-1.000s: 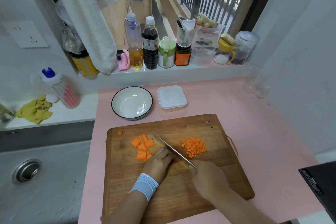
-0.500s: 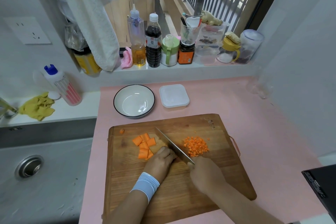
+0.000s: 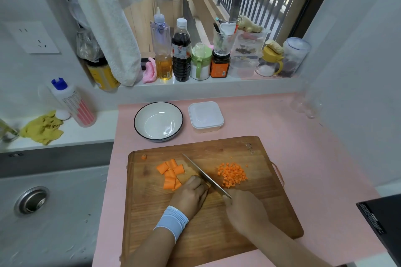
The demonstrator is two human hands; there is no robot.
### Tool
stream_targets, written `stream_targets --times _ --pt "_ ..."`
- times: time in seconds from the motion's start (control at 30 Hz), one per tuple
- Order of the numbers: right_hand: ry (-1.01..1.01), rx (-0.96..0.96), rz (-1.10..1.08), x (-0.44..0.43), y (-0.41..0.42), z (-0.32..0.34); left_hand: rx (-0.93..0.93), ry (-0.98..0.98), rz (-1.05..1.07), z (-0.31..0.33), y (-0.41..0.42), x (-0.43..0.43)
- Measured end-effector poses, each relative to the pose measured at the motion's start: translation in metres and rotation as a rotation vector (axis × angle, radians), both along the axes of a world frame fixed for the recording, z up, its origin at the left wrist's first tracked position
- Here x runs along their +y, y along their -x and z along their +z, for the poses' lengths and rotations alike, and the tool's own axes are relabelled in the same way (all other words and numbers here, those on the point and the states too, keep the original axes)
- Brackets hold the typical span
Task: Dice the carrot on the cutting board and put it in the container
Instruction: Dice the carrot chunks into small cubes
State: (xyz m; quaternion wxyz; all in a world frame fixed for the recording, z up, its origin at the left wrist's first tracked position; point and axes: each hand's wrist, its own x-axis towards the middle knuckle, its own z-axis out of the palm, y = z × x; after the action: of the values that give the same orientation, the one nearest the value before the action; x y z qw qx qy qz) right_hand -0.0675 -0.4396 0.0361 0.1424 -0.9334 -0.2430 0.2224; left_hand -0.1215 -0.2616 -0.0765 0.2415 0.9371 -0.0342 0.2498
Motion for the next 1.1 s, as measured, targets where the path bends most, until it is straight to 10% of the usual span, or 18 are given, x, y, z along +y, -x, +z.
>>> stream_targets --times 1.1 --pt "0.014 0.16 -0.021 0.008 -0.014 0.006 0.036 0.044 0.026 -0.001 0.002 0.001"
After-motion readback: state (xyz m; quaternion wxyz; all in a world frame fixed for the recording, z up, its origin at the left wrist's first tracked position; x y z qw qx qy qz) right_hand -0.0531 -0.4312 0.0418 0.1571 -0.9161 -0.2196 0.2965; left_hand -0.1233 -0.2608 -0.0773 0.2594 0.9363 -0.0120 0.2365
